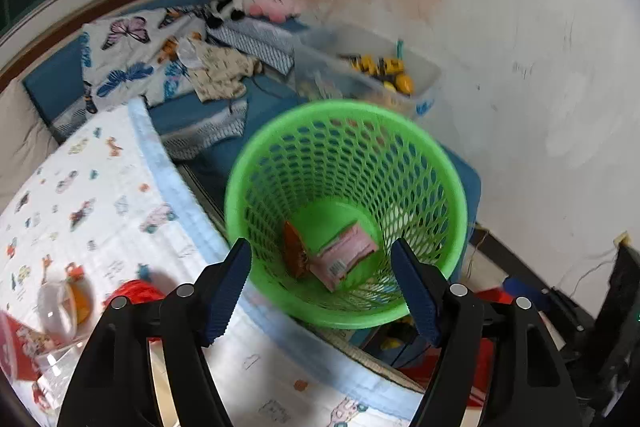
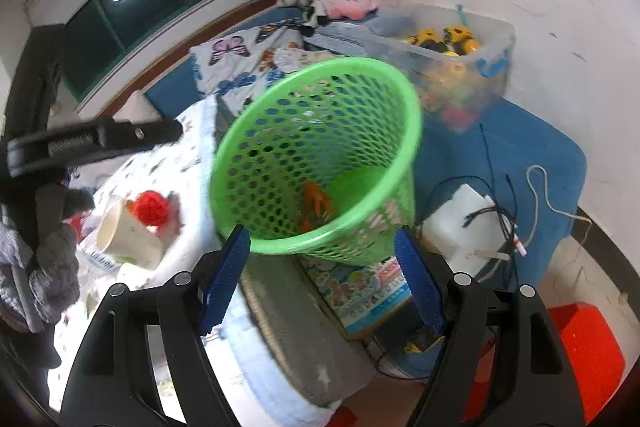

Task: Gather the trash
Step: 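Grasp the paper cup with the right tool while the left tool grasps the water bottle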

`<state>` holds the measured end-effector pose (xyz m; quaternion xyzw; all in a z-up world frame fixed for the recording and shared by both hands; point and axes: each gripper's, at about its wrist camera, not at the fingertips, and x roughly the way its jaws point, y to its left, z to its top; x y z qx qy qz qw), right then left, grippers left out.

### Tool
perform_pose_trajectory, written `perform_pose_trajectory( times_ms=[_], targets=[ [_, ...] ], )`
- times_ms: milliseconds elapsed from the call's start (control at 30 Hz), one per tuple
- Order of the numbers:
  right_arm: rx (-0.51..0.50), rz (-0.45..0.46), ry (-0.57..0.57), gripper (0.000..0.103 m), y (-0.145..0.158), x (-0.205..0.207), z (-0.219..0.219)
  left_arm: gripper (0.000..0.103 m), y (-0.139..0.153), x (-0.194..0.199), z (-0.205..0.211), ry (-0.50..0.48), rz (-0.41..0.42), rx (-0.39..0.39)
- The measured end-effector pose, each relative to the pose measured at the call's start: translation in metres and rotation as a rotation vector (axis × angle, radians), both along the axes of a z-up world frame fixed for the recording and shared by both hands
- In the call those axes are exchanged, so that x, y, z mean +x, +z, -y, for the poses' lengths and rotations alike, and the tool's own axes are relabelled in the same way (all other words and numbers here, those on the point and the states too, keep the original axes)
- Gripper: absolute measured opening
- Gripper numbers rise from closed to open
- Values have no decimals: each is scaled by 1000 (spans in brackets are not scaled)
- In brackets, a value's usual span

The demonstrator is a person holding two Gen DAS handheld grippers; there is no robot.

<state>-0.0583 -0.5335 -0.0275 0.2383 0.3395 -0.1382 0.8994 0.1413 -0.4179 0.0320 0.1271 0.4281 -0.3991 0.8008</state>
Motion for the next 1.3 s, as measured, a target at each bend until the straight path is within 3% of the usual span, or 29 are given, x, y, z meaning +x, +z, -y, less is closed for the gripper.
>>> perform_pose_trajectory(
  times_ms=[200, 500, 667, 933, 1200, 1300],
  targets=[
    [-26, 19, 102, 78, 10, 12, -36, 92, 37, -6, -62, 97, 64, -75],
    [-55, 22, 286, 87, 10, 54, -106, 96, 67, -11, -164, 228, 137, -113],
    [-87, 14, 389, 88, 9, 90, -142, 96, 58, -10, -223, 317, 126, -121],
    [-216, -38, 514, 88, 2, 138, -195, 96, 29, -16, -307, 428, 167, -41],
    [-244, -101, 530, 88, -17, 167, -210, 96, -9, -20, -351, 403, 131, 50],
    [-256, -119, 520, 78, -21, 172, -212, 96, -25, -19, -349, 351, 116, 94]
  ],
)
